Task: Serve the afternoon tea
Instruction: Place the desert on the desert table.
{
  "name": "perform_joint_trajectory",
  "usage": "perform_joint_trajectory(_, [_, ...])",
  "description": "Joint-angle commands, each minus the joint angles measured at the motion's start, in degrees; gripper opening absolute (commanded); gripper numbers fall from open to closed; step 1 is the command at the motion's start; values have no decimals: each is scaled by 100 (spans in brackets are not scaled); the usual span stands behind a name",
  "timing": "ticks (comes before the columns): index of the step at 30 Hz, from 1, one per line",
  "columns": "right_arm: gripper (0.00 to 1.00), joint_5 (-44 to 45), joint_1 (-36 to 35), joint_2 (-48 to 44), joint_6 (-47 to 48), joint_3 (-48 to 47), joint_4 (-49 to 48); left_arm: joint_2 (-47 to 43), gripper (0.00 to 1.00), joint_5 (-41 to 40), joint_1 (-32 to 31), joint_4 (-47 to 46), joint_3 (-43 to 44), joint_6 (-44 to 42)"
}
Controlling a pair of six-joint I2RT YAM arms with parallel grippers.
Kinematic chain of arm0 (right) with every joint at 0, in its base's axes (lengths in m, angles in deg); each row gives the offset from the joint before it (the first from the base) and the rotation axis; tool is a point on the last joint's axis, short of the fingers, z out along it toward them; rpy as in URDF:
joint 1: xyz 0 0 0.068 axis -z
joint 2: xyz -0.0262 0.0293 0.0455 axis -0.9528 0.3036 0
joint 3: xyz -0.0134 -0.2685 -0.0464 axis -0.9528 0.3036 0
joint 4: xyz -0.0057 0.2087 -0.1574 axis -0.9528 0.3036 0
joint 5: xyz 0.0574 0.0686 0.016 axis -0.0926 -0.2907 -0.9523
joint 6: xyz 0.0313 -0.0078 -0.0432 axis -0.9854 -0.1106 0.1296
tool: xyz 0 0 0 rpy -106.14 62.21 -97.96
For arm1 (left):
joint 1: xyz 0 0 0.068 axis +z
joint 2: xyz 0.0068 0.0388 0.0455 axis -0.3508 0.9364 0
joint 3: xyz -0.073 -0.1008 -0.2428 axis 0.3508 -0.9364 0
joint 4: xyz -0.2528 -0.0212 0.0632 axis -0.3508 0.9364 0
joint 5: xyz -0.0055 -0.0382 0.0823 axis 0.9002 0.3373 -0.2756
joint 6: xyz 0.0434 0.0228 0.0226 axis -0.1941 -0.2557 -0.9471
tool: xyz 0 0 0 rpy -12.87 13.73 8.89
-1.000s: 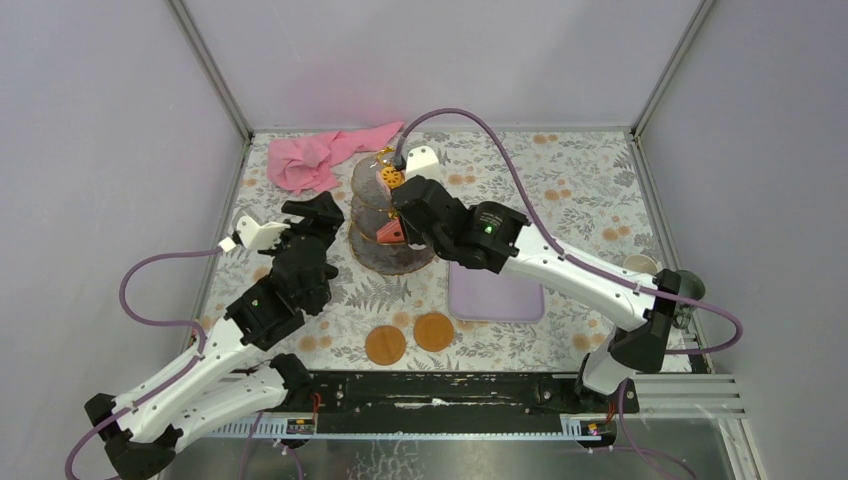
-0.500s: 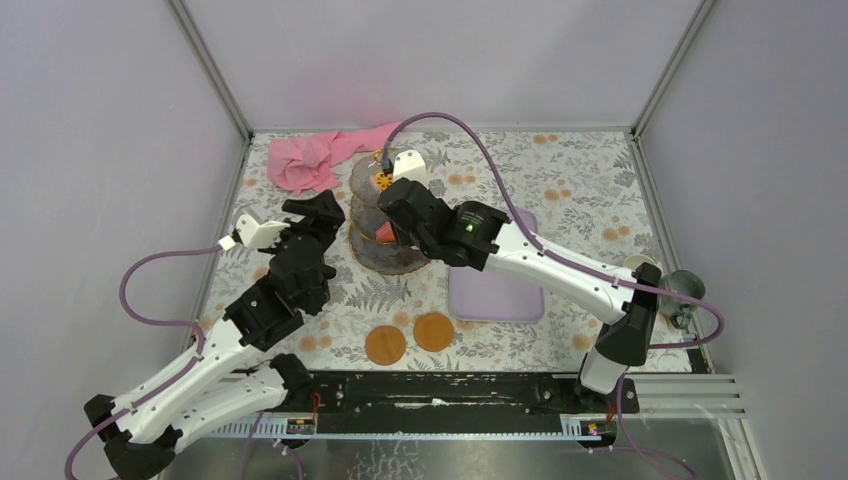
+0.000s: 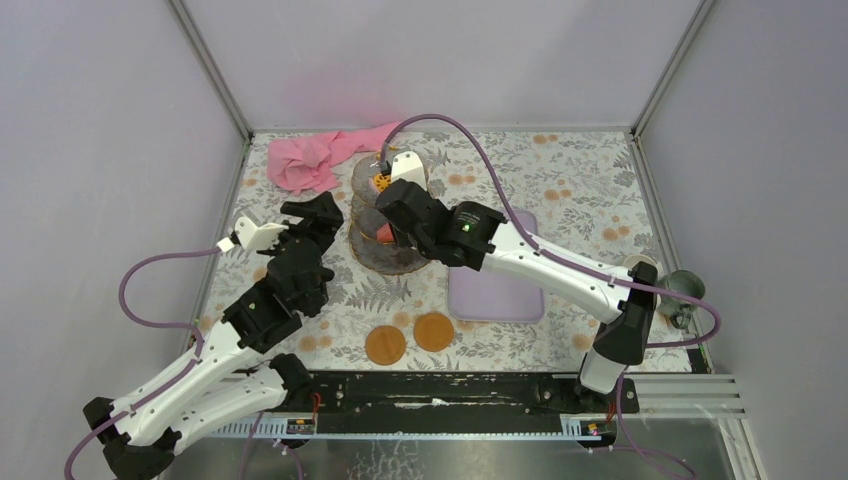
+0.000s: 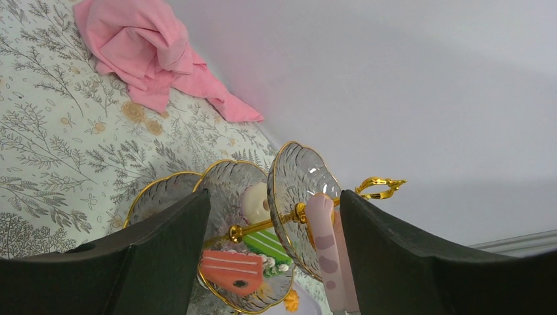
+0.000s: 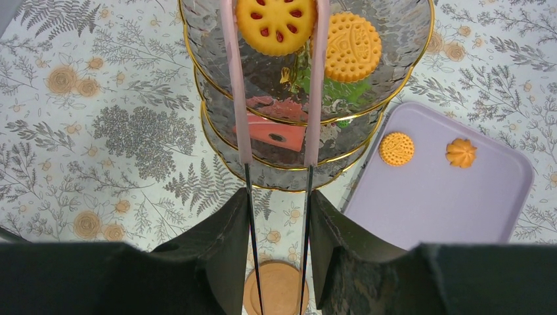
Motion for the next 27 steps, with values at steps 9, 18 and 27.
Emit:
perform_joint_trajectory(9, [39, 143, -49, -109, -62, -78, -300, -28, 80, -103, -17, -198, -62, -120])
perform_joint_trajectory(18, [42, 146, -40, -202, -24, 45, -378, 37, 80, -107, -19, -174, -43, -88])
perform_joint_trajectory(27, [43, 166, -41, -296, -23, 192, -425, 95, 80, -99, -12, -144, -14, -33])
